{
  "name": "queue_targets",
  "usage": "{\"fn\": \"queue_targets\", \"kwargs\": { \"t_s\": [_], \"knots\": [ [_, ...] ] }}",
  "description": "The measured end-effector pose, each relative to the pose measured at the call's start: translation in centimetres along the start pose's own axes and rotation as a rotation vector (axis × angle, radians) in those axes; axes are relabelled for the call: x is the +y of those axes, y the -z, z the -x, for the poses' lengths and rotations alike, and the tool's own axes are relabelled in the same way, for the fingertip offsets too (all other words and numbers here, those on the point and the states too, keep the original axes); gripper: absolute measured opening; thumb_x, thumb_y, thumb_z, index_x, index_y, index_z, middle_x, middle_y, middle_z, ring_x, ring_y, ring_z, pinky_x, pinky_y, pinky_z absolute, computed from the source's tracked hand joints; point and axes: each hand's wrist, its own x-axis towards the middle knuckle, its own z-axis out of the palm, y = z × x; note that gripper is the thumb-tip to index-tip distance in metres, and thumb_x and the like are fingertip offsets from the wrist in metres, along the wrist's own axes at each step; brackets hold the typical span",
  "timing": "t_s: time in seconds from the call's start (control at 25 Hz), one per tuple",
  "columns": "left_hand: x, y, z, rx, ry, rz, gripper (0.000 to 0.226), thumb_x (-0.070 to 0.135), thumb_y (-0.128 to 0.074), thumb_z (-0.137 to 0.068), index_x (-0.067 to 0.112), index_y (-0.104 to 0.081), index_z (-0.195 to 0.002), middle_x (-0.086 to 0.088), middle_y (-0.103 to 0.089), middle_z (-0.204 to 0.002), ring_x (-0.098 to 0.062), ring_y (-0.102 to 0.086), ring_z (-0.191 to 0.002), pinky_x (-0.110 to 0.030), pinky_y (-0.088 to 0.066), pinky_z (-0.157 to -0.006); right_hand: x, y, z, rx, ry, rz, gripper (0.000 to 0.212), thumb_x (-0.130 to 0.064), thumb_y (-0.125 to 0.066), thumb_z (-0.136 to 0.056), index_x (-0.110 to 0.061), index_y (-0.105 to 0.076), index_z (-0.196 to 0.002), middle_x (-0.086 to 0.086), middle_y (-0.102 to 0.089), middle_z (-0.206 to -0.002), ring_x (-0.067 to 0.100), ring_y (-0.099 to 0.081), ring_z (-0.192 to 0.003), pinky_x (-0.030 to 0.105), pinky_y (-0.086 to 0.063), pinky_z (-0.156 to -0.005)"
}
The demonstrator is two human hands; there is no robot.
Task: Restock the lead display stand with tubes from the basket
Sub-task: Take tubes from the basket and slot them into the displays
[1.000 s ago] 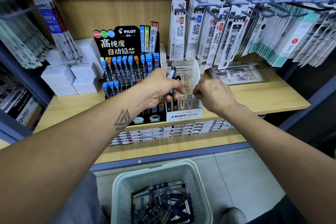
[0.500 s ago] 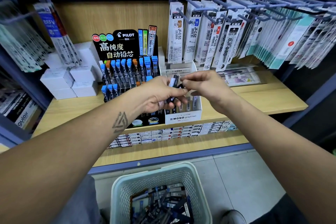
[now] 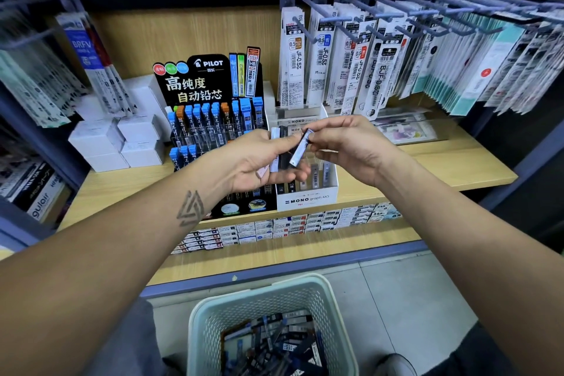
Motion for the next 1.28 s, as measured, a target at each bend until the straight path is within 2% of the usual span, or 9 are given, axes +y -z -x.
{"fn": "queue_targets", "kwargs": {
  "t_s": [0.12,0.24,0.32,0.4,0.6,0.72,1.0,1.16,1.28],
  "knots": [
    [0.1,0.2,0.3,0.001,-0.002,-0.056,0.025,0.022,-0.060,-0.100,0.001,-0.064,-0.112,-0.027,-0.073,-0.096,-0.024,-0.071,-0.058,-0.017,-0.048,-0.039,-0.1,-0.1,-0.1,0.018,0.023,0.059,0.020,0.006,-0.069,-0.083,0.000,-0.076,-0.100,0.011,-0.071,-0.077,0.017,-0.060,-0.068,0.028,-0.052,-0.070],
    [0.1,0.4,0.3,0.019,-0.033,-0.095,0.005,0.009,-0.067,-0.094,0.008,-0.062,-0.092,-0.014,-0.073,-0.075,-0.020,-0.068,-0.052,-0.017,-0.042,-0.034,0.1,-0.4,-0.1,-0.001,0.049,0.145,0.022,0.007,-0.069,-0.082,-0.003,-0.077,-0.100,0.014,-0.075,-0.089,0.019,-0.063,-0.077,0.036,-0.054,-0.081],
    [0.0,0.6,0.0,0.022,-0.061,-0.129,0.011,0.000,-0.069,-0.090,0.008,-0.061,-0.089,-0.010,-0.069,-0.066,-0.018,-0.065,-0.049,-0.016,-0.038,-0.032,0.3,-0.5,-0.2,-0.027,0.063,0.133,0.025,0.007,-0.071,-0.083,-0.005,-0.076,-0.104,0.016,-0.075,-0.097,0.023,-0.065,-0.085,0.039,-0.053,-0.085],
    [0.1,0.8,-0.2,0.064,-0.073,-0.137,0.011,-0.004,-0.068,-0.089,0.004,-0.061,-0.092,-0.010,-0.066,-0.060,-0.016,-0.062,-0.046,-0.016,-0.035,-0.031,0.3,-0.4,-0.2,-0.030,0.057,0.099,0.028,0.005,-0.071,-0.084,-0.004,-0.073,-0.111,0.015,-0.073,-0.095,0.023,-0.066,-0.084,0.034,-0.052,-0.078],
    [0.3,1.2,-0.6,0.157,-0.100,-0.018,0.019,-0.004,-0.071,-0.086,0.008,-0.057,-0.089,-0.018,-0.066,-0.070,-0.019,-0.063,-0.045,-0.016,-0.037,-0.031,0.3,-0.6,0.2,-0.093,-0.063,0.097,0.024,0.007,-0.067,-0.086,-0.006,-0.066,-0.105,0.012,-0.074,-0.087,0.025,-0.072,-0.080,0.036,-0.058,-0.073],
    [0.4,1.0,-0.4,0.192,-0.113,0.005,0.019,-0.003,-0.072,-0.086,0.009,-0.058,-0.086,-0.015,-0.066,-0.068,-0.018,-0.062,-0.043,-0.017,-0.039,-0.032,0.8,-1.2,0.3,-0.152,-0.094,0.069,0.029,0.014,-0.069,-0.081,-0.004,-0.061,-0.102,0.014,-0.072,-0.080,0.031,-0.073,-0.079,0.041,-0.060,-0.080],
    [1.3,2.4,-0.2,0.314,-0.173,-0.043,0.030,0.000,-0.072,-0.087,-0.006,-0.062,-0.114,-0.020,-0.070,-0.080,-0.015,-0.056,-0.045,-0.018,-0.041,-0.036,0.3,-1.1,-0.6,0.048,0.004,0.005,0.021,0.011,-0.069,-0.082,0.000,-0.073,-0.099,0.015,-0.072,-0.077,0.021,-0.070,-0.069,0.027,-0.059,-0.072],
    [1.1,2.5,0.1,0.265,-0.106,-0.083,0.022,0.000,-0.071,-0.089,-0.004,-0.064,-0.109,-0.021,-0.069,-0.076,-0.015,-0.054,-0.046,-0.017,-0.040,-0.036,0.0,-0.6,-0.9,0.158,0.073,-0.079,0.016,0.010,-0.070,-0.083,0.002,-0.071,-0.097,0.014,-0.071,-0.077,0.020,-0.070,-0.069,0.027,-0.059,-0.073],
    [1.3,2.6,0.2,0.289,-0.102,-0.091,0.013,0.001,-0.069,-0.090,-0.002,-0.065,-0.102,-0.018,-0.069,-0.071,-0.013,-0.053,-0.044,-0.016,-0.039,-0.035,-0.4,-0.3,-1.1,0.182,0.133,0.169,0.015,0.012,-0.070,-0.083,-0.002,-0.073,-0.090,0.010,-0.072,-0.071,0.016,-0.069,-0.063,0.024,-0.059,-0.067]
  ]
}}
